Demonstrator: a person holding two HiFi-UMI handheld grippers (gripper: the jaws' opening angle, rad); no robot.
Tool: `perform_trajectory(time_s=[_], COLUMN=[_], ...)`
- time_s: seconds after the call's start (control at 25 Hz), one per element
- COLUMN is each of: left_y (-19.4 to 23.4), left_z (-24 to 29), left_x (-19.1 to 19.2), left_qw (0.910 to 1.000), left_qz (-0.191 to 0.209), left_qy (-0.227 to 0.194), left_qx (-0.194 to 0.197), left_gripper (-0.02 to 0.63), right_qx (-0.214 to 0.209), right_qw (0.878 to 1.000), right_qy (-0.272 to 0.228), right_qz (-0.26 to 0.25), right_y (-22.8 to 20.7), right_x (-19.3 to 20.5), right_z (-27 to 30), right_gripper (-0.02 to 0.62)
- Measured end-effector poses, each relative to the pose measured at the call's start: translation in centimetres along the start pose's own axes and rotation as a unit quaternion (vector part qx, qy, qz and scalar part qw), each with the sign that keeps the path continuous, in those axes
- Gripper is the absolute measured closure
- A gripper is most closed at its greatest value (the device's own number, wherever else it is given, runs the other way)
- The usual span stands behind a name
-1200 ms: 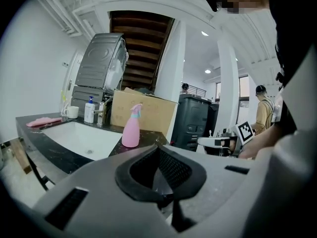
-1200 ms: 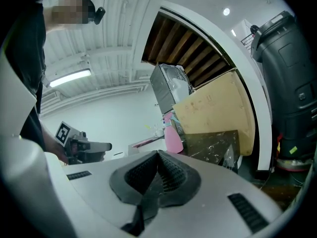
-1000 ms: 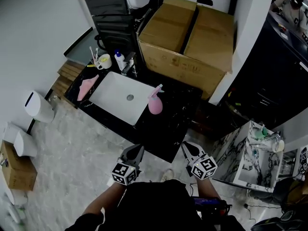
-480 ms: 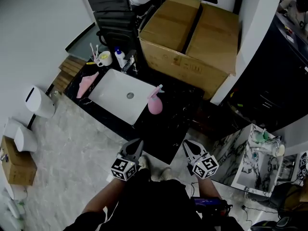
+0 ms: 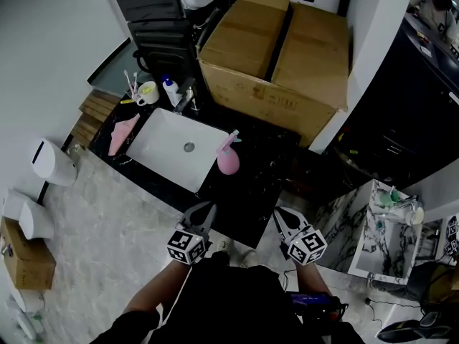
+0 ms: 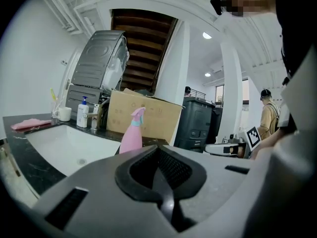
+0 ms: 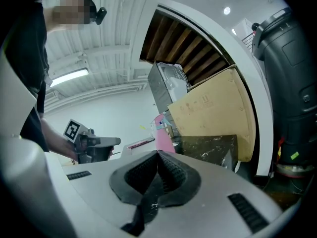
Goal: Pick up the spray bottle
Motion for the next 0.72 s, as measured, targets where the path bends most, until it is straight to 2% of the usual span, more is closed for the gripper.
perform_trajectory(time_s=[0.72], left_y=[4.2], left_z=[6.3], left_x=[-4.4], left_qw=[0.9994], left_qz=[0.012], left_qy=[0.006], left_qx=[0.033], left_gripper=[0.595], right_qx=[0.035], right_qw=[0.999], right_qy=[0.014], right_qz=[-0.005], right_y=[-2.2], right_x=[-1.4], right_z=[4.4], right_gripper=[0.569])
Point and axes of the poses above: the fingertips, and each gripper's own axes: z forward along the fingers, y to its left, x out of its underside, the point moved 4 cm from there along -z, backward along the fingers, and after that the axes turned 15 degrees about -z, right-handed, at the moved point
